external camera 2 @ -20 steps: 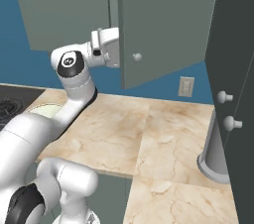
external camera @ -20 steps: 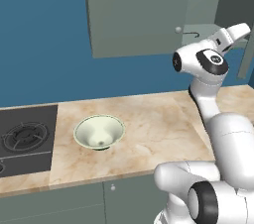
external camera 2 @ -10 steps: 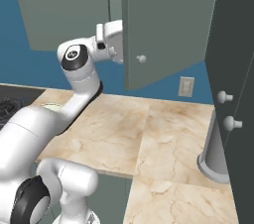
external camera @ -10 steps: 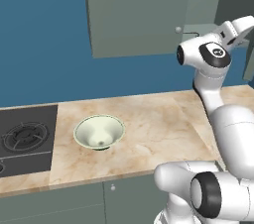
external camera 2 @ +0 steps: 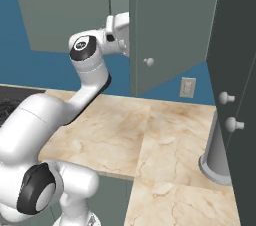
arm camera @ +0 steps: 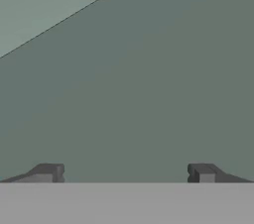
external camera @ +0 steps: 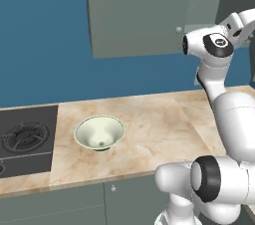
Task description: Open the cabinet and move the ladle to the pot. Then close the cabinet.
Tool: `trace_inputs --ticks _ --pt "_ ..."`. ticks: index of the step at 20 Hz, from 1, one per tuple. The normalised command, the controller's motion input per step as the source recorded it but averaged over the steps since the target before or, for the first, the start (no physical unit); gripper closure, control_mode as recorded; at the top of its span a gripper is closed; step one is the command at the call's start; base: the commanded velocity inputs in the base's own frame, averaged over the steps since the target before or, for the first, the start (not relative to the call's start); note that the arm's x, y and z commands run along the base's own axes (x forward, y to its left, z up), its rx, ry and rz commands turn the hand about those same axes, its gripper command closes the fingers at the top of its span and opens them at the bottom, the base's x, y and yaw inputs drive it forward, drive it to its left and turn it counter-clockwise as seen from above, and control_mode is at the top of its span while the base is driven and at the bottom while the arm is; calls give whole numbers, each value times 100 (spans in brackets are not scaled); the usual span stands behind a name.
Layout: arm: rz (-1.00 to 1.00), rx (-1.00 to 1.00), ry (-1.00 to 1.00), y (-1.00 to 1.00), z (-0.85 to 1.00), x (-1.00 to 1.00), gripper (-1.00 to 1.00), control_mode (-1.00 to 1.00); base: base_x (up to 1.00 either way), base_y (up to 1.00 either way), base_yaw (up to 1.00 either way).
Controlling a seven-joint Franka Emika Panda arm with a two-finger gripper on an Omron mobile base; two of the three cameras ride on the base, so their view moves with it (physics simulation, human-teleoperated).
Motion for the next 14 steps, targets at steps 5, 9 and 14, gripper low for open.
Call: trace_inputs --ticks 5,9,14 --pt "-10 0 0 -25 6 0 -100 -100 0 0 0" --pt "-3 0 -5 1 8 -6 -100 -100 0 0 0" --pt "0 -2 -29 80 2 -8 -100 -100 0 0 0"
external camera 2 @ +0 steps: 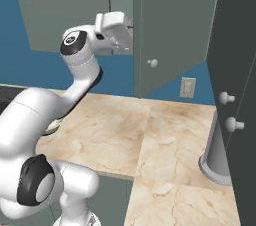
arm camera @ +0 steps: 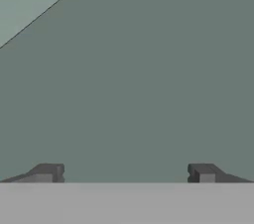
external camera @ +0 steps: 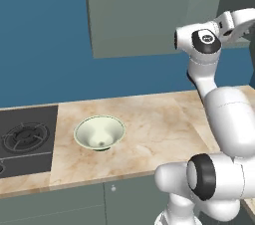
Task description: Open the cabinet and move the ladle to the pot. Then close the cabinet.
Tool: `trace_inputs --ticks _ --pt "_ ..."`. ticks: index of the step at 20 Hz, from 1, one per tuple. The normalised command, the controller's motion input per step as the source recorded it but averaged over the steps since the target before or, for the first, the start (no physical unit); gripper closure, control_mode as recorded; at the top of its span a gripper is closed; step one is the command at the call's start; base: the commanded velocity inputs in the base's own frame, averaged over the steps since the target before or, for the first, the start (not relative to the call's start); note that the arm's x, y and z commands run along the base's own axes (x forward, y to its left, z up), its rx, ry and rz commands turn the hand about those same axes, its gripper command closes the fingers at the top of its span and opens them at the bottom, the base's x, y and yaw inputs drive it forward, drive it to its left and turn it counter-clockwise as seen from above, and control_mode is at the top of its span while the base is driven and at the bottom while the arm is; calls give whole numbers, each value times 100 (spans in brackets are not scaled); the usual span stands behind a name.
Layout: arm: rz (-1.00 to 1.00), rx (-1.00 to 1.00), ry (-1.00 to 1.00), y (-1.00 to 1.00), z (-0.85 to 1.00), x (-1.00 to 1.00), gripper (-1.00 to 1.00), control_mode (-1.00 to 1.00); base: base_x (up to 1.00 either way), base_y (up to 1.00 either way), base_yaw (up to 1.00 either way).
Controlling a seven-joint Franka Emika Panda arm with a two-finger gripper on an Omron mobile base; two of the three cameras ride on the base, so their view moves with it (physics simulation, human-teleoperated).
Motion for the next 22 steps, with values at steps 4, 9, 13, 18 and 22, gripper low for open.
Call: trace_inputs --ticks 4,9,13,18,22 --pt "0 0 -36 84 12 -24 -100 -100 0 0 0" --pt "11 5 -23 65 26 -21 -100 -100 0 0 0" --pt "27 5 -8 56 11 -2 -100 -100 0 0 0" --pt "39 4 -1 55 0 -9 -100 -100 0 0 0" --pt "42 2 0 47 0 -16 -100 -100 0 0 0"
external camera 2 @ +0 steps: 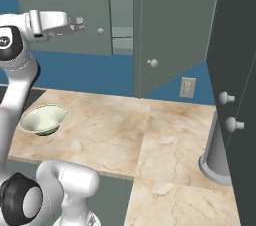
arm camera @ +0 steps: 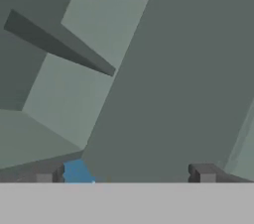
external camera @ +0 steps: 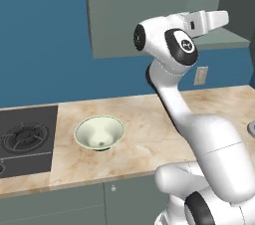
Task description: Open the cabinet and move the ladle to the pot. Then close the cabinet.
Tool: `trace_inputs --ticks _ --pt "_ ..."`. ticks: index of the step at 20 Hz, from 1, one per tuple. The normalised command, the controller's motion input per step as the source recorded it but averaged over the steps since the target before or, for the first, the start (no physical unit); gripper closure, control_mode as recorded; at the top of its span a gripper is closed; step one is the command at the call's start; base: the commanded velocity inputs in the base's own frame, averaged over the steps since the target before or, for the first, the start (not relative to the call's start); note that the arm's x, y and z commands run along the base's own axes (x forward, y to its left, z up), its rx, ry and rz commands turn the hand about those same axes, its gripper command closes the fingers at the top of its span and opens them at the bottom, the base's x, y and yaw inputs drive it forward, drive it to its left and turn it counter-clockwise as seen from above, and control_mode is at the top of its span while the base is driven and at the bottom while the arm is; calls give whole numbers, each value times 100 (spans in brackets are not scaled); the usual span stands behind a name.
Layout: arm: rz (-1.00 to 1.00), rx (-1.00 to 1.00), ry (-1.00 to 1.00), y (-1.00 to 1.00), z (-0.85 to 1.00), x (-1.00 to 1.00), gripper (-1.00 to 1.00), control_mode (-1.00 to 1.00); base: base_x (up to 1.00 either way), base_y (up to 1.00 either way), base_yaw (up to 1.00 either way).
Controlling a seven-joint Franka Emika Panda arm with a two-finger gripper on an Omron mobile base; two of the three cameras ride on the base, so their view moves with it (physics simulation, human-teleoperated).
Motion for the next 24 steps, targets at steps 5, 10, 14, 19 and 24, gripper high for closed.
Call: trace_inputs --ticks 5,10,14,19,24 --pt "41 3 0 33 0 -2 -100 -100 0 0 0" --pt "28 7 5 9 0 0 -100 -100 0 0 0" --pt "17 15 21 0 0 0 -100 -100 0 0 0" --pt "13 7 24 0 0 0 -100 -100 0 0 0" --pt "12 2 13 0 -3 7 -100 -100 0 0 0"
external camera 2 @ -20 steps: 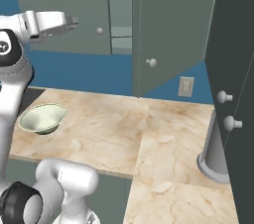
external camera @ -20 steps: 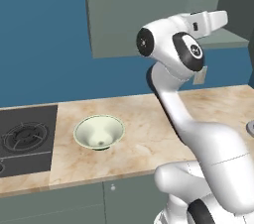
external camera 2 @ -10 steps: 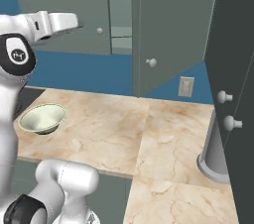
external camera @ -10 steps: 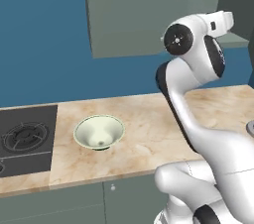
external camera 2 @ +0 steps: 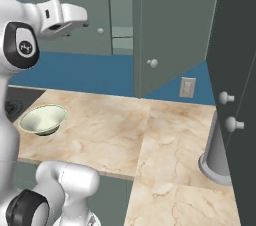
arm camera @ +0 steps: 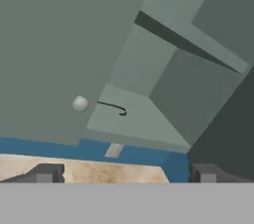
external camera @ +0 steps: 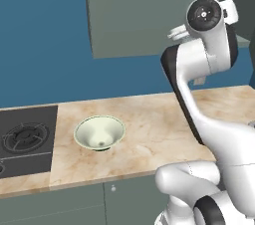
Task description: Open the cabinet and move the ladle to the pot. Then close the cabinet.
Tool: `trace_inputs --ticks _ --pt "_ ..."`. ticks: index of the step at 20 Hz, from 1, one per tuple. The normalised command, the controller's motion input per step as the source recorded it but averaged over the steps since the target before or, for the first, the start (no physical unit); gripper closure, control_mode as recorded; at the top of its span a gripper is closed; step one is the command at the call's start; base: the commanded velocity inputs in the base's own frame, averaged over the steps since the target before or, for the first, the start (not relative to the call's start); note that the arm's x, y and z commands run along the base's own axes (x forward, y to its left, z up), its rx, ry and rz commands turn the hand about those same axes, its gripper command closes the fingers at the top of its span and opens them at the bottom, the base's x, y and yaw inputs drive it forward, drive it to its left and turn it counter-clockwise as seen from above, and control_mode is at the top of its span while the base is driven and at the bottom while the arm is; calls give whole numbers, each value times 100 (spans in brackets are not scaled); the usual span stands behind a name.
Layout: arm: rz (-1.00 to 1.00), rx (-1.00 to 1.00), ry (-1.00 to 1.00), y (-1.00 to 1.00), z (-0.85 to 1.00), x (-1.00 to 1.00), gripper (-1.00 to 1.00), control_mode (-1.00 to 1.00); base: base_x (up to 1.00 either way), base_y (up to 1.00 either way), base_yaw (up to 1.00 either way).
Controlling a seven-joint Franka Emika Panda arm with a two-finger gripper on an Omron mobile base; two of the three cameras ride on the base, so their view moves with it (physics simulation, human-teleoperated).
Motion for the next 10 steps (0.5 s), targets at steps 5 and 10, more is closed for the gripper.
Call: trace_inputs --ticks 5,10 --pt "11 1 8 0 -16 16 -100 -100 0 0 0" --pt "11 0 0 3 -22 25 -100 -100 0 0 0"
